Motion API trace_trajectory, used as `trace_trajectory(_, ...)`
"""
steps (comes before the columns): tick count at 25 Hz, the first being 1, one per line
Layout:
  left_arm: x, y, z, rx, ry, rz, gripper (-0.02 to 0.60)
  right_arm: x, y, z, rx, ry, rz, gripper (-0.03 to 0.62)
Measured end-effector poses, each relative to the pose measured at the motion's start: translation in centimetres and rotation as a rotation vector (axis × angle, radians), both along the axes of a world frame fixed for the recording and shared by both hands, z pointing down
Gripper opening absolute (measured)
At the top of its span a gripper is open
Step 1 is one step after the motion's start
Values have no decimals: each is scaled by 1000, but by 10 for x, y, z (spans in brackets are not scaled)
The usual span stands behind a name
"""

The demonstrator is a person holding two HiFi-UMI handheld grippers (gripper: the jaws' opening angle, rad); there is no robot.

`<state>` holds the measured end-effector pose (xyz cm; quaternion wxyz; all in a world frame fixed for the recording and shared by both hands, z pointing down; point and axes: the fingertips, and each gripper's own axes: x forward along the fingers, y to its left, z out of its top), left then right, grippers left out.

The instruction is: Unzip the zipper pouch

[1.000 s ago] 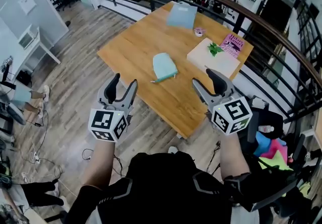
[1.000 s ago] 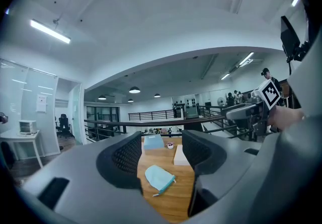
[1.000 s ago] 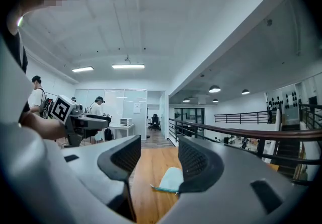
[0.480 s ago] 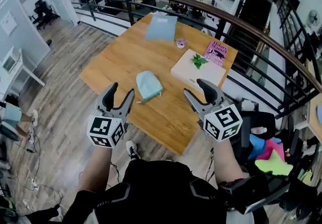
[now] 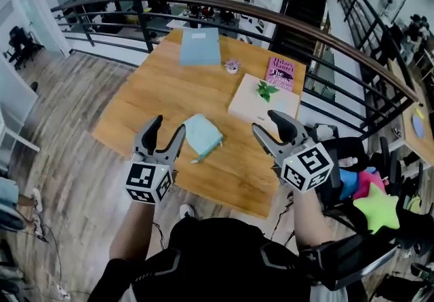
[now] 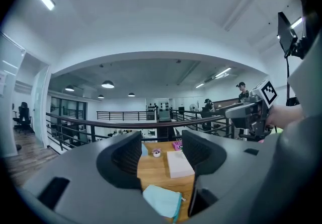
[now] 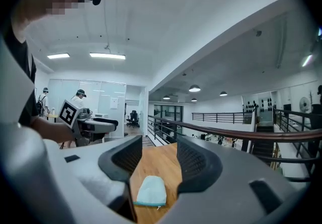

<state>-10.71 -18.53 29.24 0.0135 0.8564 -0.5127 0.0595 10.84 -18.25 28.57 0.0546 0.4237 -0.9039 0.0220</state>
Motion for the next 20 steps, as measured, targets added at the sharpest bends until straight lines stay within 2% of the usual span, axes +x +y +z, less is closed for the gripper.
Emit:
trace_trajectory(8, -39, -49, 18, -33, 45, 120, 255, -25, -30, 14, -70, -44, 118, 225)
trace_trajectory(12, -46, -62, 42, -87, 34, 185, 255, -28, -35, 35, -114, -46, 182, 224)
trace_trajectory(16, -46, -66, 68, -139, 41, 220, 255, -33, -41, 67, -156, 0, 162, 219)
trace_trajectory(20, -37, -60, 90, -180, 32, 223, 255, -31, -47, 109, -205, 59, 75, 213)
